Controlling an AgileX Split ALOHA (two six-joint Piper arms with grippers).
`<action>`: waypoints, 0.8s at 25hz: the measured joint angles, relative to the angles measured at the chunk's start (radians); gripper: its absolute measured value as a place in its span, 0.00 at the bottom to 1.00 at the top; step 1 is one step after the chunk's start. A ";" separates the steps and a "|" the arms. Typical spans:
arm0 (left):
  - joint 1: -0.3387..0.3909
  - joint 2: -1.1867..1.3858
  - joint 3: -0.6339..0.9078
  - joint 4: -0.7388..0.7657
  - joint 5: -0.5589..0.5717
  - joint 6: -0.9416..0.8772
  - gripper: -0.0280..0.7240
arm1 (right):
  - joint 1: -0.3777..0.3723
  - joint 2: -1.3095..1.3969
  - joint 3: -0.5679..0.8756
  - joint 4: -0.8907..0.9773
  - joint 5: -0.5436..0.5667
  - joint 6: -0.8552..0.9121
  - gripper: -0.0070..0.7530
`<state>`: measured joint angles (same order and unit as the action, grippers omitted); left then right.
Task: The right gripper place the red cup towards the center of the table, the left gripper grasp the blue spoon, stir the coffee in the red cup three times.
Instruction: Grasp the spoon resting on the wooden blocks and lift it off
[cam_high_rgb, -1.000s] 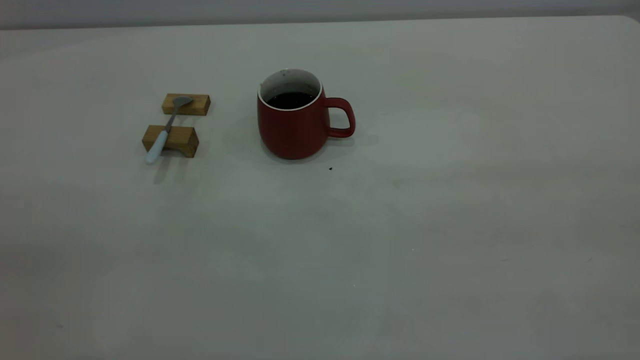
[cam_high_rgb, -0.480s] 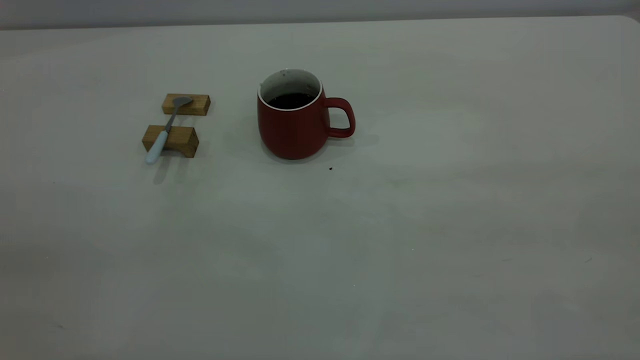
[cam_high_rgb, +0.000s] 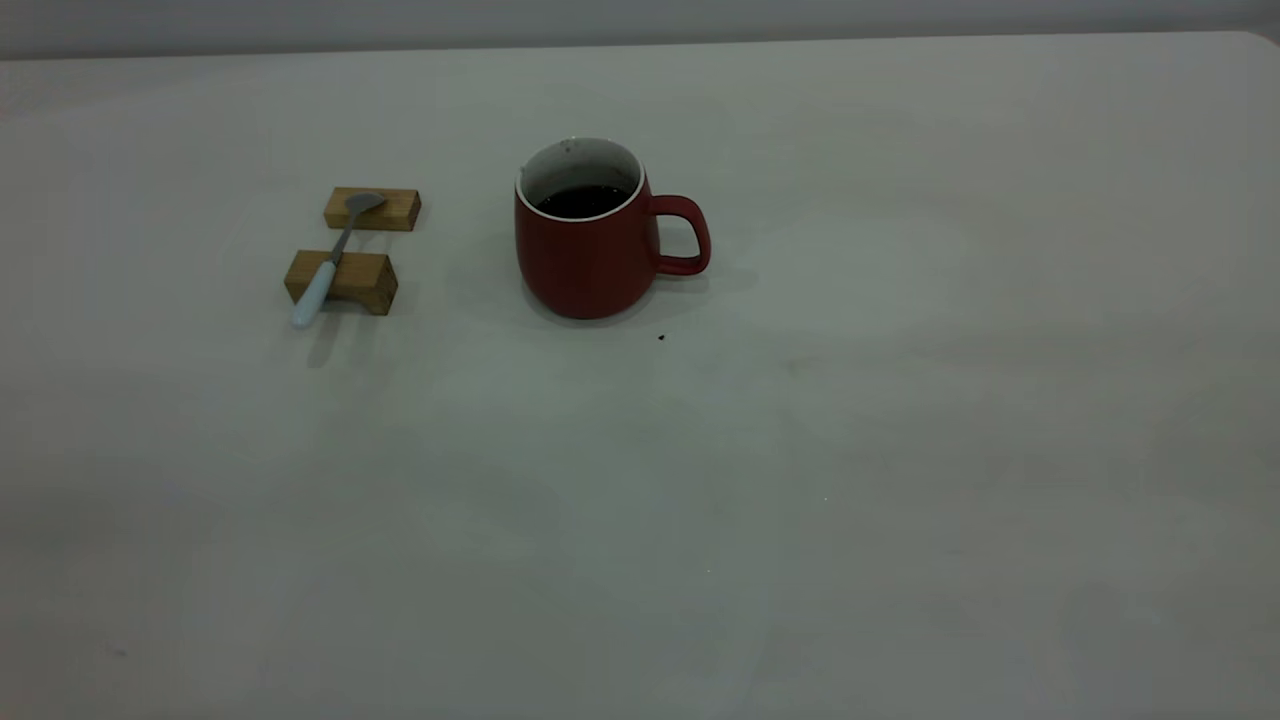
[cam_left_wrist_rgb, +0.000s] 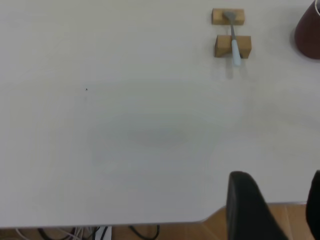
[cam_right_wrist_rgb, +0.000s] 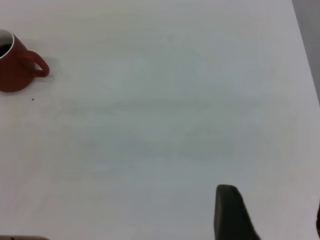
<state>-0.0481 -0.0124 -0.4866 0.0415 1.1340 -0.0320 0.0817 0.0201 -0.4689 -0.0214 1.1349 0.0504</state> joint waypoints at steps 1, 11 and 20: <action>0.000 0.013 0.000 0.000 0.001 -0.003 0.57 | 0.000 0.000 0.000 0.000 0.000 0.000 0.59; 0.000 0.349 -0.038 -0.003 -0.043 -0.040 0.75 | 0.000 0.000 0.000 0.000 0.000 0.000 0.59; 0.000 0.834 -0.142 -0.014 -0.294 -0.034 0.76 | 0.000 0.000 0.000 0.000 0.000 0.000 0.59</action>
<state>-0.0481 0.8213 -0.6286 0.0275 0.8401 -0.0657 0.0817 0.0201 -0.4689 -0.0214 1.1349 0.0504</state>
